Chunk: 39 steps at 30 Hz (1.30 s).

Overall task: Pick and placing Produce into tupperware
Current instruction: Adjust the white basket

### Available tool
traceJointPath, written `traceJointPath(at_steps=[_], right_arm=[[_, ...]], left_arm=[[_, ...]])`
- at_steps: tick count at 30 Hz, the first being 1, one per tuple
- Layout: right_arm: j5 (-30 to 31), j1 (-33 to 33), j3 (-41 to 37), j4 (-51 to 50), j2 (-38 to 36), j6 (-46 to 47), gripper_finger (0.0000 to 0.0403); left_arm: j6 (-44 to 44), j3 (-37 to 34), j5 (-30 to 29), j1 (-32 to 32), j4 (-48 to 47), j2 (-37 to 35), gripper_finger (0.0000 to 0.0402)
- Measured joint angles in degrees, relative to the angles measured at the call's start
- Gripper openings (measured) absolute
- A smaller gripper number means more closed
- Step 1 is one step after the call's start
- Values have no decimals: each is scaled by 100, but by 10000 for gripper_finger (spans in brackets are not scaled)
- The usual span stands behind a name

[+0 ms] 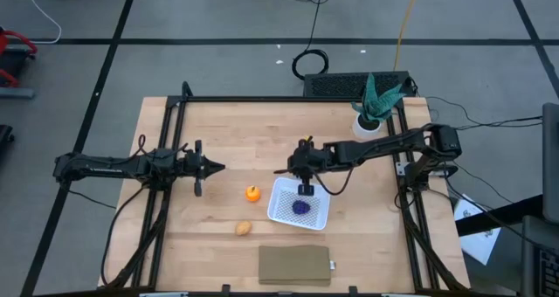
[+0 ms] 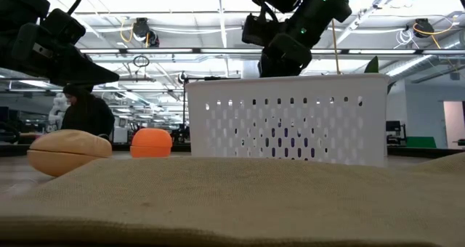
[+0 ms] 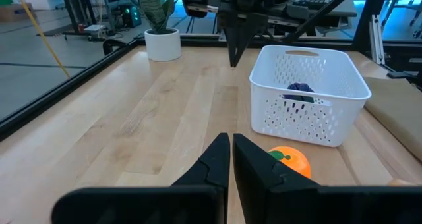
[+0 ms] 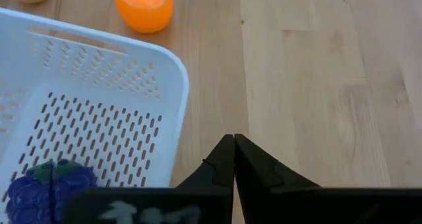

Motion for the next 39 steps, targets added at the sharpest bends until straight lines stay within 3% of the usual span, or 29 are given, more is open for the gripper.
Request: traceJointPath(at_steps=[14, 20, 39], right_arm=[[-167, 46, -2, -4, 336, -153, 0], [-732, 93, -2, 25, 314, -368, 0], [-887, 244, -2, 40, 316, -671, 0]], left_arm=[[2, 0, -1, -1, -4, 2, 24], [3, 0, -1, -1, -9, 2, 24], [-4, 0, 3, 0, -5, 2, 24]])
